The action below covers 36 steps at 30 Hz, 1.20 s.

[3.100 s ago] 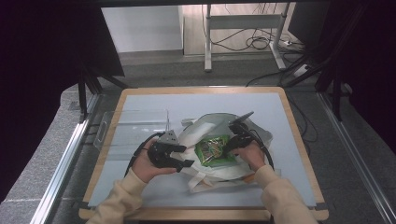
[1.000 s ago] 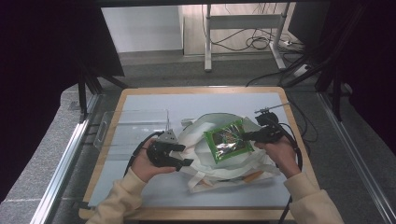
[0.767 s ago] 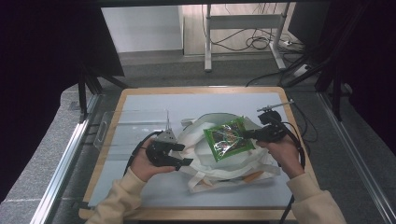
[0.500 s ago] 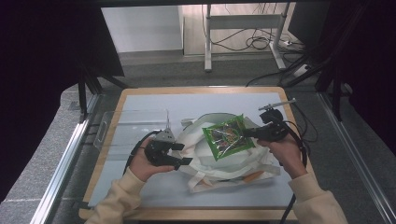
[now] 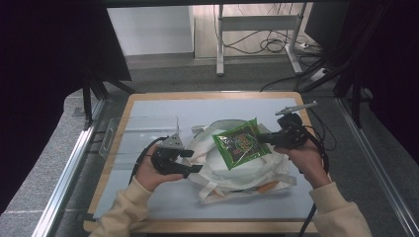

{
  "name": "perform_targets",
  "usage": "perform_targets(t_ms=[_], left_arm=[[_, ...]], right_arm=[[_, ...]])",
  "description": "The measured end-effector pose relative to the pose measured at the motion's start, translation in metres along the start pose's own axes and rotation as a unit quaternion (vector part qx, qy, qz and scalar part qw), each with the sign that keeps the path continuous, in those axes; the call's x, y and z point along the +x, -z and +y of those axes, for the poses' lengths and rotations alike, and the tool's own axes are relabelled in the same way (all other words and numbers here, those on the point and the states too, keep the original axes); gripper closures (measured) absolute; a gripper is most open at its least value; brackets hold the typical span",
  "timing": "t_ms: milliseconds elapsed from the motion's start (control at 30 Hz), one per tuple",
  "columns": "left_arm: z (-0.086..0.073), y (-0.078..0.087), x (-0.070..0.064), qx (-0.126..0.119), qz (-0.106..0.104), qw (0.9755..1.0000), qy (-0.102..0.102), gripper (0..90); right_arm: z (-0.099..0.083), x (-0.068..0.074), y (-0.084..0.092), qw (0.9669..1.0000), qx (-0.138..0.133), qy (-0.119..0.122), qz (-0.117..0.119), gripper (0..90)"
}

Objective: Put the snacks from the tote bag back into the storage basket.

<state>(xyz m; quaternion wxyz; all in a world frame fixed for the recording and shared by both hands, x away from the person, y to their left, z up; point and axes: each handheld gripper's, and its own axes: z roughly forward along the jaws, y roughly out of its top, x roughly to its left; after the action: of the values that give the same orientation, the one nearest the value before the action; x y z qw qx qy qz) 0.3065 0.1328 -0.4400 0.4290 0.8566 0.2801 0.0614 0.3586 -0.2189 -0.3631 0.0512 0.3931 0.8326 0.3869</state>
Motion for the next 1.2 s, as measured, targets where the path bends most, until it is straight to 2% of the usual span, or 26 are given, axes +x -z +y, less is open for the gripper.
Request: perform_targets(t_ms=[33,300,600,633,800,967,1200], left_arm=[[0.001,0.001,0.001,0.003,0.001,1.0000,-0.006,36.6],[0.012,0.004,0.002,-0.007,0.001,0.9999,-0.008,36.6],[0.046,0.000,0.001,-0.011,-0.010,0.9996,-0.024,37.7],[0.049,-0.002,0.000,-0.014,-0.012,0.9996,-0.020,37.8],[0.063,-0.011,0.002,-0.004,-0.020,0.9995,-0.026,37.8],[0.070,-0.018,0.005,0.005,-0.026,0.9991,-0.032,39.3],[0.070,-0.021,0.005,0.007,-0.031,0.9990,-0.032,39.5]], right_arm=[[0.000,0.000,0.000,1.0000,-0.001,0.002,0.002,88.3],[0.000,-0.002,-0.005,0.9996,0.000,0.022,0.017,88.3],[-0.002,0.004,-0.008,0.9980,0.007,0.058,0.023,88.2],[-0.002,0.004,-0.009,0.9978,0.007,0.061,0.025,88.2],[-0.002,0.007,-0.010,0.9966,0.006,0.077,0.028,88.3],[0.000,0.009,-0.009,0.9954,0.003,0.092,0.029,88.2],[0.000,0.011,-0.011,0.9946,0.003,0.100,0.030,88.2]])
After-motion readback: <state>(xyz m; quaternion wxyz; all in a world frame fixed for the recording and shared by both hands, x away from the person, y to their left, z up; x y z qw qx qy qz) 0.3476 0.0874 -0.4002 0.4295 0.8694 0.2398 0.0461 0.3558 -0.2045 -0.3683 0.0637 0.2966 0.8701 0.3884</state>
